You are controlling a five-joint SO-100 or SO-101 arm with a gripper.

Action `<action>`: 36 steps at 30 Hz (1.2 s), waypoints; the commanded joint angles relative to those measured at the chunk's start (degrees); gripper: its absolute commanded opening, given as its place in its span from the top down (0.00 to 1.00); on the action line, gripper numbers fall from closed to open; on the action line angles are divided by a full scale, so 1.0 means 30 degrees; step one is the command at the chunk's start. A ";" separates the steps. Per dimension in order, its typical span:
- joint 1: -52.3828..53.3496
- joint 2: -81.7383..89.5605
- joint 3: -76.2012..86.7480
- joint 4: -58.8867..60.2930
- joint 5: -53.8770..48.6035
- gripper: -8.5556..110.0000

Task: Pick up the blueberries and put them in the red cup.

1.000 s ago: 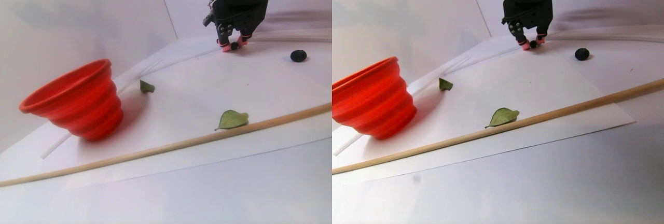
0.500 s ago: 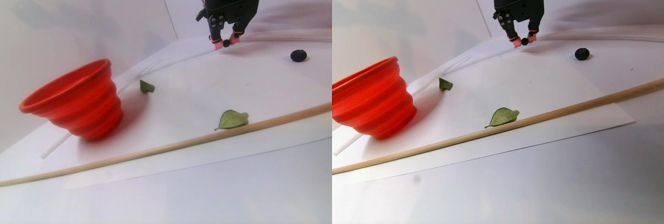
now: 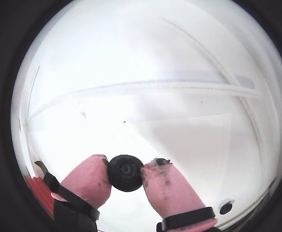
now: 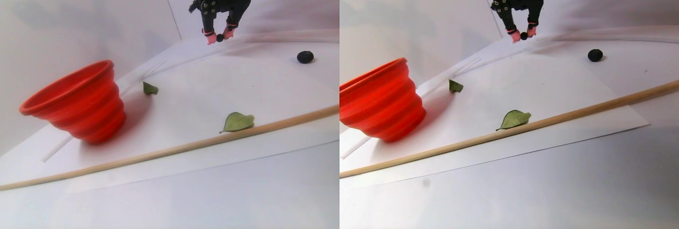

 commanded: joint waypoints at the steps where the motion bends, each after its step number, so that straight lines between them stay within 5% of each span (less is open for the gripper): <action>1: -0.0820 0.2930 -0.0088 0.0791 0.0410 0.83; 36: -0.4658 0.8613 0.0352 0.9463 0.2900 0.83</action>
